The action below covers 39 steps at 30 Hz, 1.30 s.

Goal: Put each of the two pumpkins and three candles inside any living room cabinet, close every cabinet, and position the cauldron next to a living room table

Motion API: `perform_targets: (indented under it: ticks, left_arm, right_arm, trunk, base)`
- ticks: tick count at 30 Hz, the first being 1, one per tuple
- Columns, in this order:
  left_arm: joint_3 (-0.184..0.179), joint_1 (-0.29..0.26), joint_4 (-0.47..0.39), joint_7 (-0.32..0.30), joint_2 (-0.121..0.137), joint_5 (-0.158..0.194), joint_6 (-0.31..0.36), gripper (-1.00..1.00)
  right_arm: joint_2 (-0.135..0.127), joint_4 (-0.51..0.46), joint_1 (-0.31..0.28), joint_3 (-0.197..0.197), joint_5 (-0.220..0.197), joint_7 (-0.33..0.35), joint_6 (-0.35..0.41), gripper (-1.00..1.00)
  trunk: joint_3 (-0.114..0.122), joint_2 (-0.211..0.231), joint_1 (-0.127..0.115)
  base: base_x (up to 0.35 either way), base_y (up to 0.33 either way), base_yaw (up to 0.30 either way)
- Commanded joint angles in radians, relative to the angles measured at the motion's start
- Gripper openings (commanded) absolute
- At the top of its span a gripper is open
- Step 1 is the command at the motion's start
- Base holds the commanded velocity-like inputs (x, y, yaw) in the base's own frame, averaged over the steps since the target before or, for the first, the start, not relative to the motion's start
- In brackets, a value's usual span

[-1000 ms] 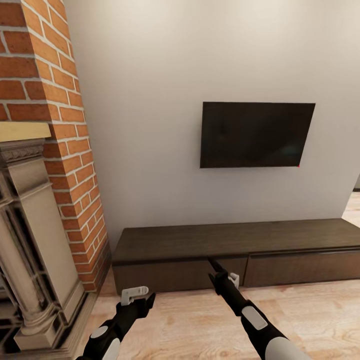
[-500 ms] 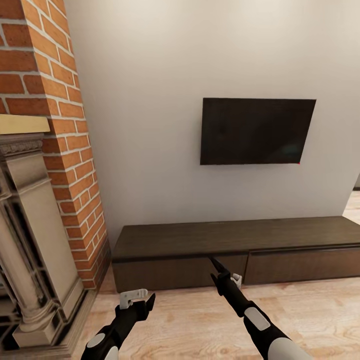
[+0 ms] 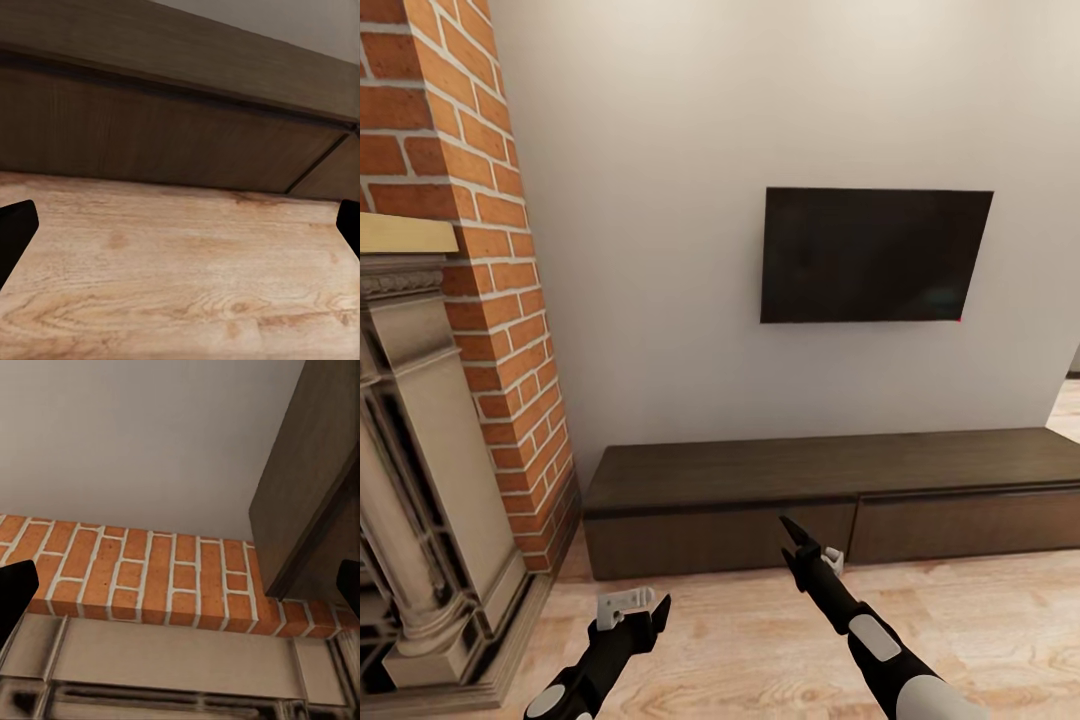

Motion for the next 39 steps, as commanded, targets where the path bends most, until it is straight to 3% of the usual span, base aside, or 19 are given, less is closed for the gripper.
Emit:
perform_targets:
  ticks: [1, 39]
  left_arm:
    - [-0.003, -0.001, -0.002, 0.009, 0.001, 0.010, 0.003, 1.00]
    - [-0.005, 0.000, 0.003, 0.011, 0.001, 0.009, 0.000, 1.00]
  right_arm:
    - [0.001, 0.000, -0.001, -0.002, -0.009, 0.001, 0.010, 1.00]
    - [-0.001, 0.017, -0.001, -0.003, -0.010, -0.002, 0.036, 1.00]
  trunk:
    - [-0.004, -0.008, 0.004]
    - [-0.123, -0.274, 0.150]
  base:
    - [0.000, 0.000, 0.000]
    - [0.000, 0.000, 0.000]
